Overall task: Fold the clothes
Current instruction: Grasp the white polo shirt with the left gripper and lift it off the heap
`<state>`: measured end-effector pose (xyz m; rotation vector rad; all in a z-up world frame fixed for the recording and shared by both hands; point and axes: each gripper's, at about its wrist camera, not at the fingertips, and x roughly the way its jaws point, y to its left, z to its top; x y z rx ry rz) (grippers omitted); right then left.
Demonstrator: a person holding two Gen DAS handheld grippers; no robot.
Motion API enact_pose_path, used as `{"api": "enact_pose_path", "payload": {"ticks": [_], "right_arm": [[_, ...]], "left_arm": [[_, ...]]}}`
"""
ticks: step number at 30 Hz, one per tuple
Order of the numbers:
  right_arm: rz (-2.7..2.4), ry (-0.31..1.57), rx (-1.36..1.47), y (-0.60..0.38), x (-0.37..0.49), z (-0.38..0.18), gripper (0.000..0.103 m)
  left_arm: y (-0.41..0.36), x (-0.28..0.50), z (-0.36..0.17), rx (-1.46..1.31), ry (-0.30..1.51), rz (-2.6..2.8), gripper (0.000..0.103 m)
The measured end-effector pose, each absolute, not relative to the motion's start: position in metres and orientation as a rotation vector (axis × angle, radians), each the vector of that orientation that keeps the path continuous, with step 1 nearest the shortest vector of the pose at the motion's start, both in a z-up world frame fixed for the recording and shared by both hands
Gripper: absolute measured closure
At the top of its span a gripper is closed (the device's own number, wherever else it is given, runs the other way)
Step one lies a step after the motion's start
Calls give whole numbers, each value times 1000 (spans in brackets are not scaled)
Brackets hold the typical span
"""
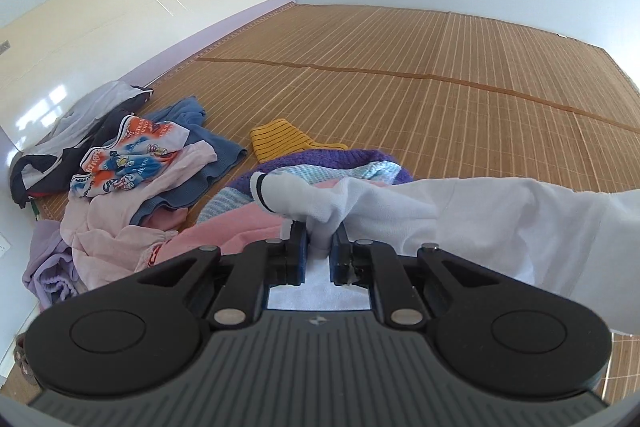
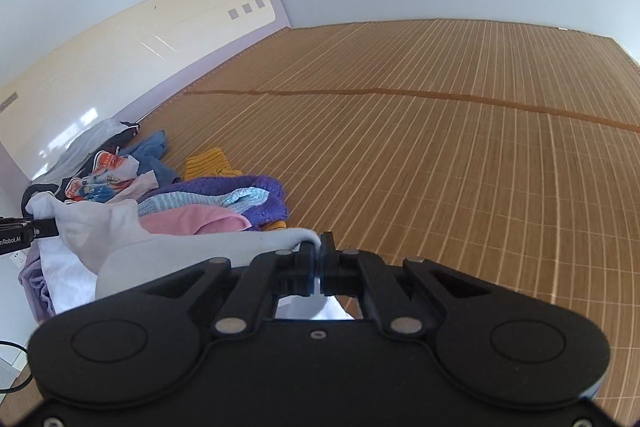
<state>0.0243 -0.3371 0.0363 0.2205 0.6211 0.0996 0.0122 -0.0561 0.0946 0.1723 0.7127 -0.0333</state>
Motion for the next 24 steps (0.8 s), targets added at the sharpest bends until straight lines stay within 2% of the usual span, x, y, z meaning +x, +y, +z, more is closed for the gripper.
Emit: {"api": "enact_pose_path", "payload": {"ticks": [8,16,24], "right_arm": [[178,670,223,-413,-86,54,100],[228,637,230,-508,-174,95,100],[242,543,231,-574,-235,156,100]], "left_arm": [[-169,-93,139,237,722,-46,90],[-300,-197,180,321,721,-132,90],[-375,-224,201,381,770,-235,90]]}}
